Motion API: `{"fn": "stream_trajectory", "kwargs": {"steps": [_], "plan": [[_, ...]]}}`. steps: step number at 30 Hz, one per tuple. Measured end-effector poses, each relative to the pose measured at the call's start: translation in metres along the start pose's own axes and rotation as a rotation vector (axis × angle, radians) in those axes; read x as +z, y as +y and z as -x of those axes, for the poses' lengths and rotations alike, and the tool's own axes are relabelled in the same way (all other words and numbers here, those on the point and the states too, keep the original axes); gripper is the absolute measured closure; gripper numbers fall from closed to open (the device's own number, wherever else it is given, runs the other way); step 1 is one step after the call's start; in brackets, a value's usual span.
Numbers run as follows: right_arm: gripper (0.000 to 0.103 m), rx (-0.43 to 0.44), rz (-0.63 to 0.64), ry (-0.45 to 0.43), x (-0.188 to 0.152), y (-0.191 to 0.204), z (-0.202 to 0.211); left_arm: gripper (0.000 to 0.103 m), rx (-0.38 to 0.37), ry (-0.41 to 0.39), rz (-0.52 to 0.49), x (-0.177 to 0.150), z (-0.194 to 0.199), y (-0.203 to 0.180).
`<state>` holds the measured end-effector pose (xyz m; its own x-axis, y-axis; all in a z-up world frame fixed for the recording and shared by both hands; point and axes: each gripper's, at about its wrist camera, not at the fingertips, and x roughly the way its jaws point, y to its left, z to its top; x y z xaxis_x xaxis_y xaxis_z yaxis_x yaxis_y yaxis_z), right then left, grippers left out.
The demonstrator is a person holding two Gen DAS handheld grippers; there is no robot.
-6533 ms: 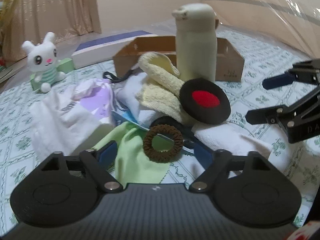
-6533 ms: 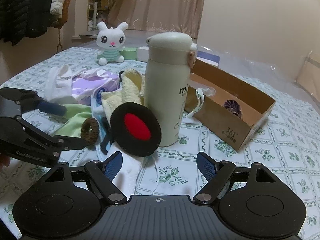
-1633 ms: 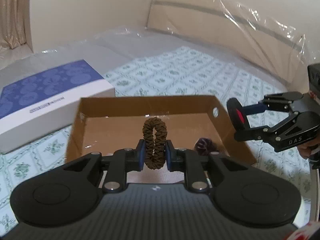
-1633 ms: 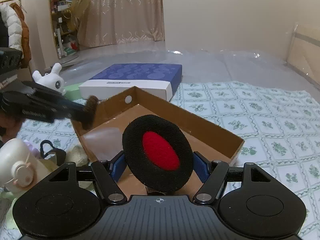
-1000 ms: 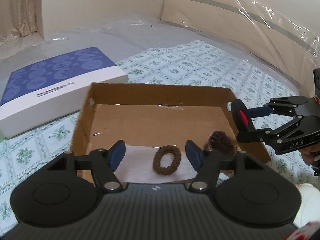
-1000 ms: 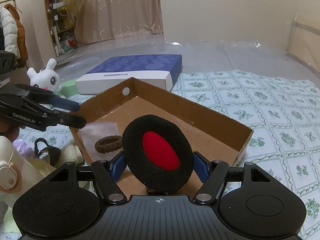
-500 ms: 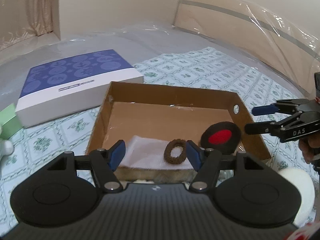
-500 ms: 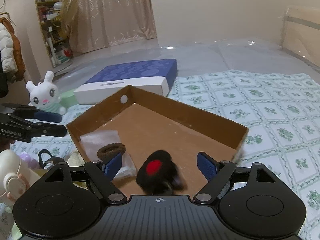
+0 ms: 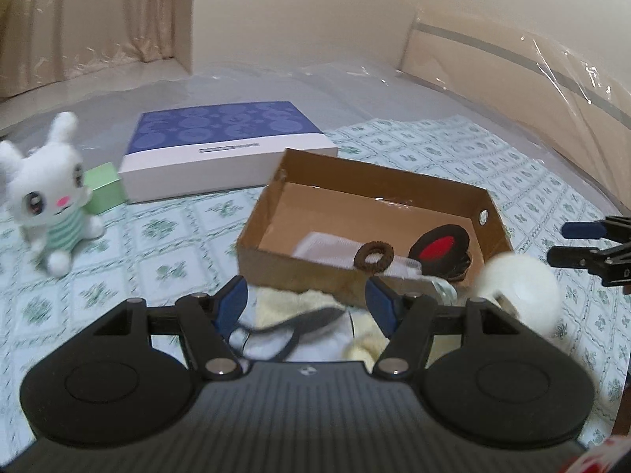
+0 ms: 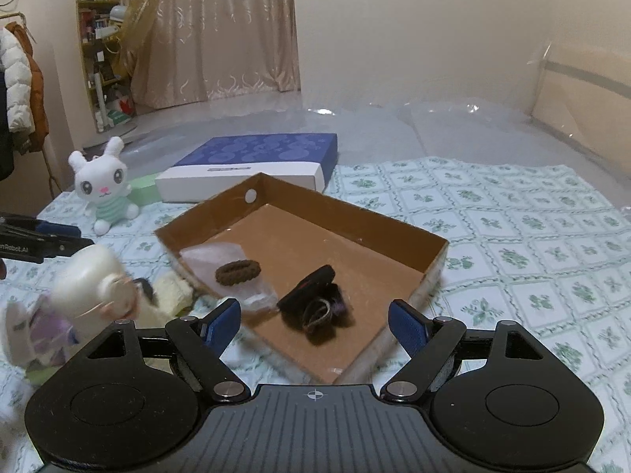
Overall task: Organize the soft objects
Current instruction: 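Move both open tools back over the remaining pile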
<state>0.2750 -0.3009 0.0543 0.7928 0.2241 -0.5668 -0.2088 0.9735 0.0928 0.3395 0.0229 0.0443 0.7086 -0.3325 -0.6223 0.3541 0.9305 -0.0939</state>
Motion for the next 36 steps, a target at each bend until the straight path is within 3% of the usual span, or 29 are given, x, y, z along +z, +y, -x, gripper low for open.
{"fn": "stream_trajectory", "kwargs": {"steps": [14,19,29,36], "plan": [[0.021,0.025,-0.094,-0.024,-0.061,0.057,0.079,0.04,0.166,-0.125,0.14,-0.082,0.124,-0.018],[0.021,0.027,-0.07,-0.023,-0.085,0.085,0.1,0.039,0.214,-0.14,0.184,-0.12,0.157,-0.027],[0.021,0.057,-0.062,0.001,-0.124,0.122,0.126,0.039,0.262,-0.112,0.206,-0.18,0.19,-0.049],[0.021,0.056,-0.058,0.002,-0.13,0.131,0.134,0.039,0.269,-0.1,0.211,-0.192,0.197,-0.051]]}}
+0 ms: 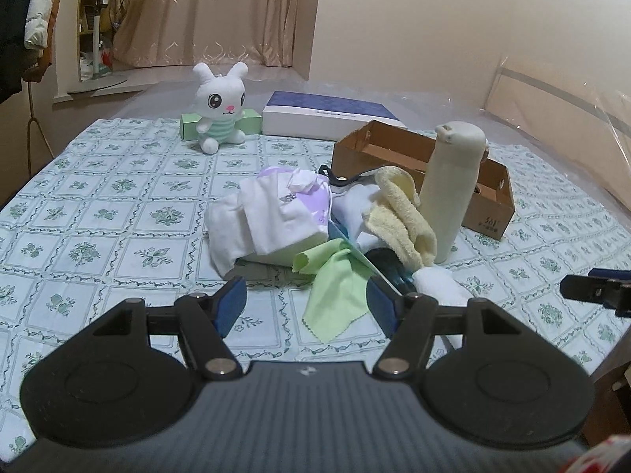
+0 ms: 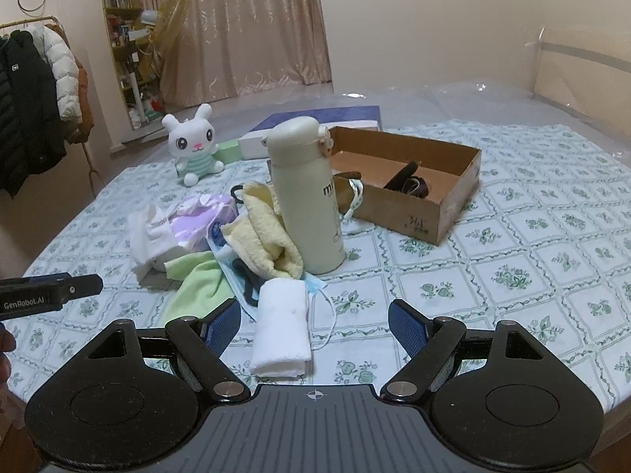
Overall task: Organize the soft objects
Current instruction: 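Move both open tools back over the remaining pile, then grasp the white rolled towel with the right tool while the left tool reaches toward the white cloth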
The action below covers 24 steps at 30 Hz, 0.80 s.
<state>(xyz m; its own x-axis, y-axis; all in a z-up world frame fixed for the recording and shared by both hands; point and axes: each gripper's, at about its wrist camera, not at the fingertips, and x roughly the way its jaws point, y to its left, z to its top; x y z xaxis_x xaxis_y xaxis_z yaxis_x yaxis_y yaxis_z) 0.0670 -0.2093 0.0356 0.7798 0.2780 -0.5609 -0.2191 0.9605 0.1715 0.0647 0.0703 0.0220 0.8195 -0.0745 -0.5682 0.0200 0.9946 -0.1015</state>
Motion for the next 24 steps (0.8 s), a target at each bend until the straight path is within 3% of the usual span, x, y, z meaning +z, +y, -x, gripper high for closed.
{"fn": "stream_trajectory", "kwargs": {"steps": [24], "plan": [[0.021,0.008,0.018,0.029,-0.003,0.01,-0.012,0.039,0.01,0.011,-0.005,-0.003,-0.003,0.004]]}}
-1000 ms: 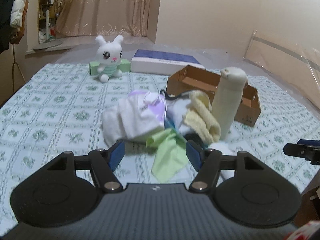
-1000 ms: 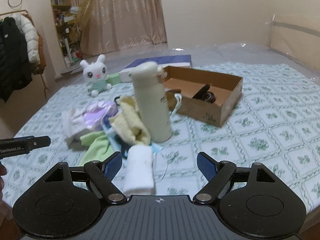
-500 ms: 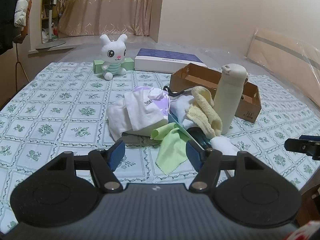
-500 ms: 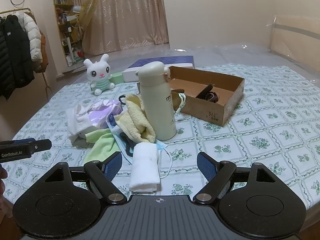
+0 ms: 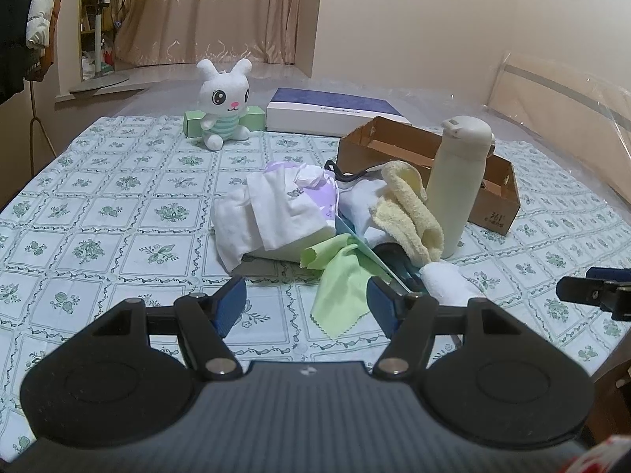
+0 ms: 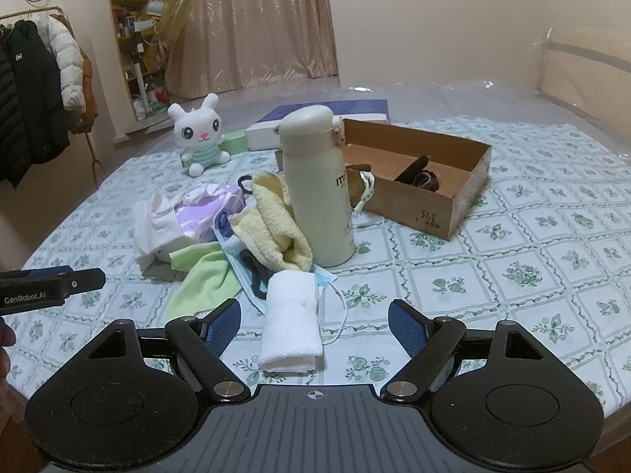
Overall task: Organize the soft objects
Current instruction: 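Grasp the white rolled towel with the right tool while the left tool reaches toward the white cloth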
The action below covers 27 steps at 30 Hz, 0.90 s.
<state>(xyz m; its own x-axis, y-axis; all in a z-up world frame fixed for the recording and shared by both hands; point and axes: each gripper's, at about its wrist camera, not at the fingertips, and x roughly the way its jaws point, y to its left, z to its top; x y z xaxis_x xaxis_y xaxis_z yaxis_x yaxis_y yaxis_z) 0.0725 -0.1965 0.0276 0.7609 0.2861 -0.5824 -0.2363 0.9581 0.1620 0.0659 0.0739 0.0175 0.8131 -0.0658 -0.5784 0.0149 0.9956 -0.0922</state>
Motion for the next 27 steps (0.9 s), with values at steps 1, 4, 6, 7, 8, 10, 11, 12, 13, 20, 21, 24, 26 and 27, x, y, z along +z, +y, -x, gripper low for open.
{"fn": "stream_trajectory", "kwargs": {"steps": [1,4,6,7,8,10,11,12,13,20,21,24,26,27], "plan": [[0.021,0.001,0.003,0.004,-0.001,0.001,-0.002,0.039,0.0,0.002,-0.001,0.0,-0.001,0.0],[0.021,0.003,0.012,0.016,-0.003,0.004,-0.01,0.039,0.001,0.01,-0.003,-0.001,-0.006,0.002],[0.021,0.005,0.015,0.027,-0.004,0.005,-0.017,0.039,0.004,0.017,-0.005,-0.002,-0.01,0.002],[0.021,0.007,0.018,0.033,-0.004,0.006,-0.021,0.039,0.004,0.021,-0.007,-0.002,-0.012,0.003],[0.021,0.009,0.021,0.038,-0.005,0.007,-0.024,0.039,0.005,0.024,-0.007,-0.003,-0.015,0.004],[0.021,0.011,0.029,0.049,-0.006,0.01,-0.033,0.039,0.006,0.031,-0.005,-0.003,-0.02,0.005],[0.021,0.013,0.033,0.054,-0.006,0.011,-0.037,0.039,0.006,0.034,-0.004,-0.004,-0.023,0.006],[0.021,0.015,0.036,0.059,-0.006,0.012,-0.042,0.039,0.007,0.038,-0.004,-0.004,-0.026,0.007],[0.021,0.017,0.038,0.064,-0.006,0.013,-0.046,0.039,0.007,0.041,-0.005,-0.004,-0.028,0.007],[0.022,0.023,0.064,0.103,-0.007,0.02,-0.083,0.039,0.004,0.057,-0.004,-0.002,-0.046,0.012],[0.022,0.023,0.067,0.108,-0.007,0.021,-0.088,0.039,0.005,0.058,-0.005,-0.002,-0.049,0.013],[0.022,0.02,0.073,0.126,-0.008,0.021,-0.102,0.039,0.006,0.063,-0.005,-0.001,-0.056,0.015],[0.022,0.015,0.079,0.136,-0.01,0.021,-0.111,0.039,0.005,0.066,-0.003,-0.001,-0.061,0.016],[0.022,0.013,0.078,0.141,-0.01,0.021,-0.114,0.039,0.003,0.067,-0.002,-0.001,-0.062,0.016]]}}
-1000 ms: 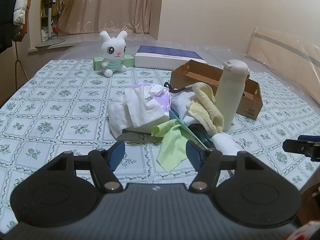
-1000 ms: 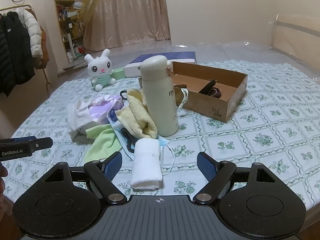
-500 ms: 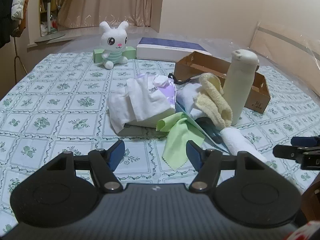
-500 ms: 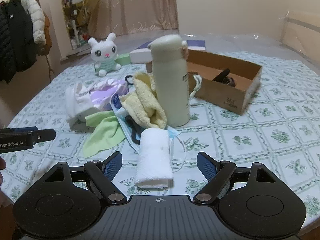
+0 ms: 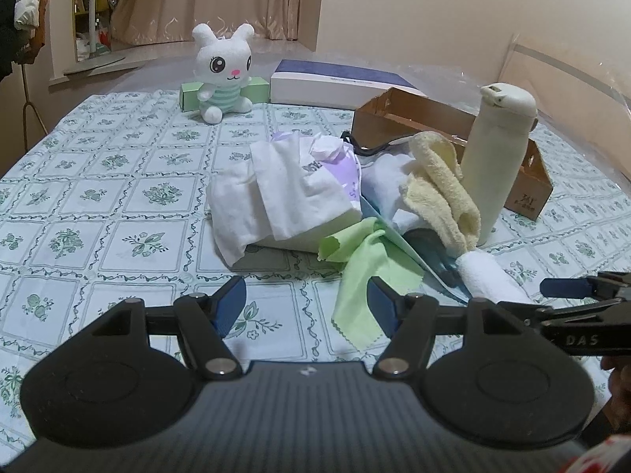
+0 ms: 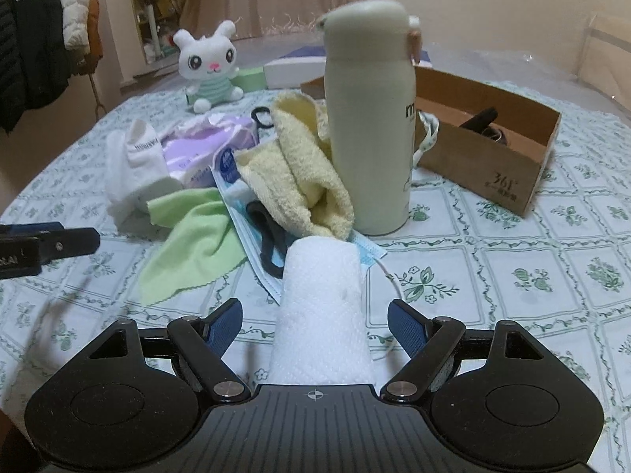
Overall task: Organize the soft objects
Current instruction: 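Grasp the white rolled towel with the right tool while the left tool reaches toward the white cloth, then grasp the white crumpled cloth with the left tool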
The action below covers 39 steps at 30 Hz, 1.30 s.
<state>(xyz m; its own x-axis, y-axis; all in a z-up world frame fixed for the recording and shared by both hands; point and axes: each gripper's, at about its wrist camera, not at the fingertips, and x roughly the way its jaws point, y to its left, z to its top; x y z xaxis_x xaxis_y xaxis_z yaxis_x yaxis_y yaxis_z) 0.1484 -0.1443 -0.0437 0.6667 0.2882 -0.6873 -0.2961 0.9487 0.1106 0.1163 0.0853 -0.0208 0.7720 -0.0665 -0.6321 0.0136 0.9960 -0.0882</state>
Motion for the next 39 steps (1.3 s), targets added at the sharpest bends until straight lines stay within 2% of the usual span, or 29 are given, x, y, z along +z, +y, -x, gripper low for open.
{"fn": "stream_trajectory", "kwargs": {"steps": [5,7,11,13,22,28,32,39], "plan": [[0.025,0.0,-0.005,0.02,0.0,-0.002,-0.012,0.039,-0.003,0.006,0.001,0.002,-0.009,0.001],[0.032,-0.003,0.002,0.028,-0.001,-0.001,-0.016,0.039,-0.003,0.009,0.004,0.001,-0.012,0.001],[0.039,-0.01,0.003,0.038,-0.002,-0.002,-0.019,0.039,-0.004,0.015,0.008,0.001,-0.017,0.002],[0.048,-0.015,0.001,0.037,-0.002,-0.002,-0.019,0.039,-0.004,0.017,0.008,0.001,-0.018,0.002],[0.063,-0.038,0.018,0.015,-0.002,-0.001,-0.01,0.039,-0.001,0.015,0.016,0.0,-0.017,0.004],[0.064,-0.042,0.018,-0.028,0.004,0.004,0.009,0.039,0.011,0.004,0.029,0.002,-0.013,0.012],[0.064,-0.02,0.028,-0.053,0.01,0.013,0.018,0.035,0.021,-0.009,0.031,0.007,-0.013,0.019],[0.064,0.011,0.05,-0.083,0.024,0.029,0.02,0.021,0.006,-0.043,0.052,0.03,-0.024,0.039]]}}
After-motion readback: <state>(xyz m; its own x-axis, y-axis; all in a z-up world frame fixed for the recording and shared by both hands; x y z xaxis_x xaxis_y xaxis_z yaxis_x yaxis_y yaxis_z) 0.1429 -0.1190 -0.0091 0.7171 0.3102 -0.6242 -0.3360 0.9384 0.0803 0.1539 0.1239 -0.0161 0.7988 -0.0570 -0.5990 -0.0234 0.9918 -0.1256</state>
